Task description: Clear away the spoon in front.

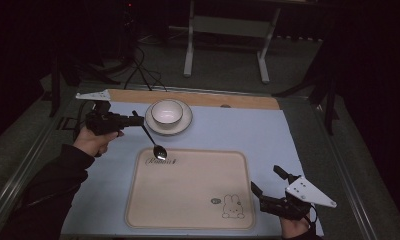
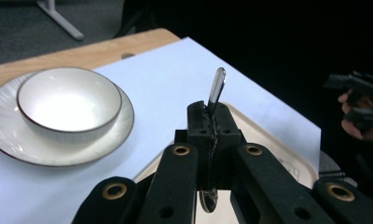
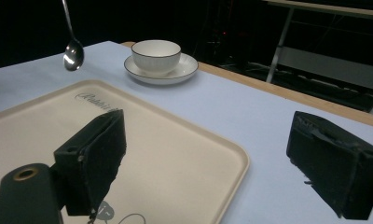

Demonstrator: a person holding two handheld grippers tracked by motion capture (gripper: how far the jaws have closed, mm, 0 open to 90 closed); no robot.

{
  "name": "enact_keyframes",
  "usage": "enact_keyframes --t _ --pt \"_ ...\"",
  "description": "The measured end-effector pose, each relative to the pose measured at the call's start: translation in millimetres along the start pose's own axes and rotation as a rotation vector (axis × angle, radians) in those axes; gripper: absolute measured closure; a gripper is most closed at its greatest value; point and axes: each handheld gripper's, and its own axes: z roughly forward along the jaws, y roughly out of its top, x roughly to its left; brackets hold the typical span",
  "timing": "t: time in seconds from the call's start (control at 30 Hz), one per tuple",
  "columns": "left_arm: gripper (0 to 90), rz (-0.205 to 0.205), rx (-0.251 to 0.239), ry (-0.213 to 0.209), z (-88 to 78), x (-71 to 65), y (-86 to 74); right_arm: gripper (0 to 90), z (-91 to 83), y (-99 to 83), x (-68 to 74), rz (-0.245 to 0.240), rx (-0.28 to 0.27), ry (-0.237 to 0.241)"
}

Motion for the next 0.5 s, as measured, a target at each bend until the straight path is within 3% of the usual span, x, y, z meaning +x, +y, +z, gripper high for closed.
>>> enact_keyframes --t 0.4,0.5 --pt "89.5 0.017 0.051 -0.060 -4.0 -6.0 -10.7 11.7 0.6 0.1 1.0 -0.003 0.005 0.000" --pt "89.5 0.034 0.092 -0.088 -0.4 -9.4 -17.0 11.8 1.0 0.2 1.2 -0.006 0.006 0.001"
